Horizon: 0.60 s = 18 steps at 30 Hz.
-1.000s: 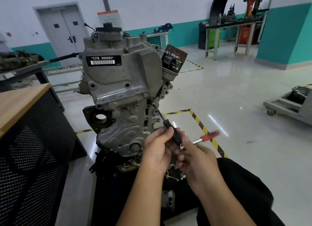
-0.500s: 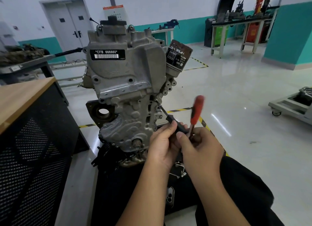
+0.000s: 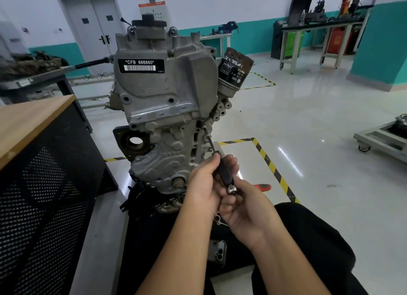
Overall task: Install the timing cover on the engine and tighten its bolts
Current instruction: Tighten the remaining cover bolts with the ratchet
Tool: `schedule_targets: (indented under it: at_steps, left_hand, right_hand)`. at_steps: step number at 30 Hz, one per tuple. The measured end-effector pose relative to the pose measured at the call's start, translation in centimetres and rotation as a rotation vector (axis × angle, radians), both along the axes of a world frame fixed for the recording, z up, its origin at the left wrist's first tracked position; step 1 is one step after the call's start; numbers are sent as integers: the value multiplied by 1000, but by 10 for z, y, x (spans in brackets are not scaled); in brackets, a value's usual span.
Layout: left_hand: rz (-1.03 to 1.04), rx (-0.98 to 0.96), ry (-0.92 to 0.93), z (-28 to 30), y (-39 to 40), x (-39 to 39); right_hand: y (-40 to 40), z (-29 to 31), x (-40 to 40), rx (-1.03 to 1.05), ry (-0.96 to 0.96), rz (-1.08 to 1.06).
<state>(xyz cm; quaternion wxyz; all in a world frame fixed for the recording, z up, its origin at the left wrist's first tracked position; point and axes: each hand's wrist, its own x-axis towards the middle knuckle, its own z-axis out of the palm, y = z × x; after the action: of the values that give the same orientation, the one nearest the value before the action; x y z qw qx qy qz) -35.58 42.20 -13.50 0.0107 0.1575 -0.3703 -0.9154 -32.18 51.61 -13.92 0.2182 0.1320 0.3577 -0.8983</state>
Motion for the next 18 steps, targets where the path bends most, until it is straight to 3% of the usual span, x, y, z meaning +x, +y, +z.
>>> schedule_targets:
  at_steps: [6,14,18]
  left_hand:
    - [84,-61,58,9,-8,-15]
    - [254,-222,-60,34,-36,-70]
    - [228,-301,-134,17,-39,-83]
  right_hand:
    - [-8,-5,6,157,81,-141]
    - [-11,-15,7,173,6,-232]
    - [-9,-26,8,272,-15,-314]
